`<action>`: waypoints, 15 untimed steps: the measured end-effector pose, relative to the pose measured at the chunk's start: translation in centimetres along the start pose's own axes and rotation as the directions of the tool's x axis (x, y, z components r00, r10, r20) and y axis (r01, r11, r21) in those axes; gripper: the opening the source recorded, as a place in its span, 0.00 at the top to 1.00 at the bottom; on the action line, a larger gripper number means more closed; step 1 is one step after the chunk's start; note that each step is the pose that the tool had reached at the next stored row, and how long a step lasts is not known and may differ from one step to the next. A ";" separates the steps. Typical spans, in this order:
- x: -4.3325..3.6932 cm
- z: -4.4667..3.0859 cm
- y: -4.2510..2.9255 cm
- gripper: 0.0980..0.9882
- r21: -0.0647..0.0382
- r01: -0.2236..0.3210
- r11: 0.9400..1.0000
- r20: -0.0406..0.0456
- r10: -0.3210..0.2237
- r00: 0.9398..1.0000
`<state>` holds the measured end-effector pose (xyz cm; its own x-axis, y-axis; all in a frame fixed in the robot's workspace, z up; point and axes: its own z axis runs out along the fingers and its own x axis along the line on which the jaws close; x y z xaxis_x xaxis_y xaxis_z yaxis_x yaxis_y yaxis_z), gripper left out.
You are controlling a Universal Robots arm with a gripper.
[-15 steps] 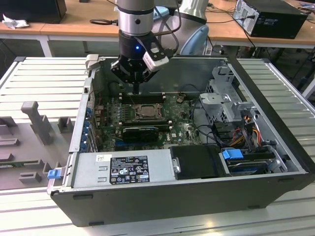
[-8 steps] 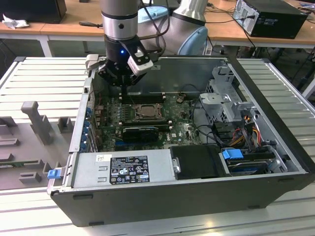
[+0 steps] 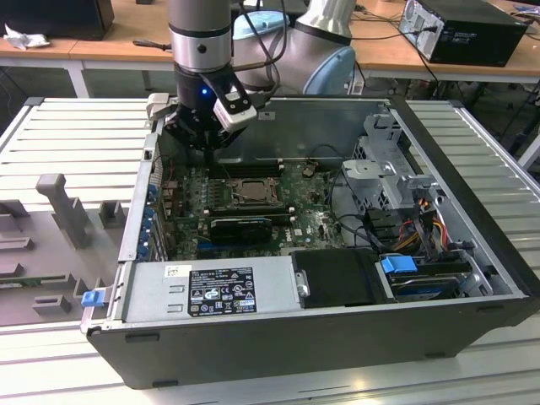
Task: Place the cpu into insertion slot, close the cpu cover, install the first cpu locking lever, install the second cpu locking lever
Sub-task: 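Install the first cpu locking lever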
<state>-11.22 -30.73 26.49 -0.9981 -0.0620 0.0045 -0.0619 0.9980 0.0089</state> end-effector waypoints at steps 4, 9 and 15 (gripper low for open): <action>-0.02 0.35 1.21 0.99 0.000 -0.001 1.000 0.000 0.001 1.000; -0.06 0.60 2.01 0.99 -0.001 -0.004 1.000 0.000 0.004 1.000; -0.70 0.66 2.27 0.99 -0.001 -0.028 1.000 0.000 0.028 1.000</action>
<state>-10.67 -28.42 25.85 -0.9994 -0.0335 0.0045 -0.0335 0.9994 0.0095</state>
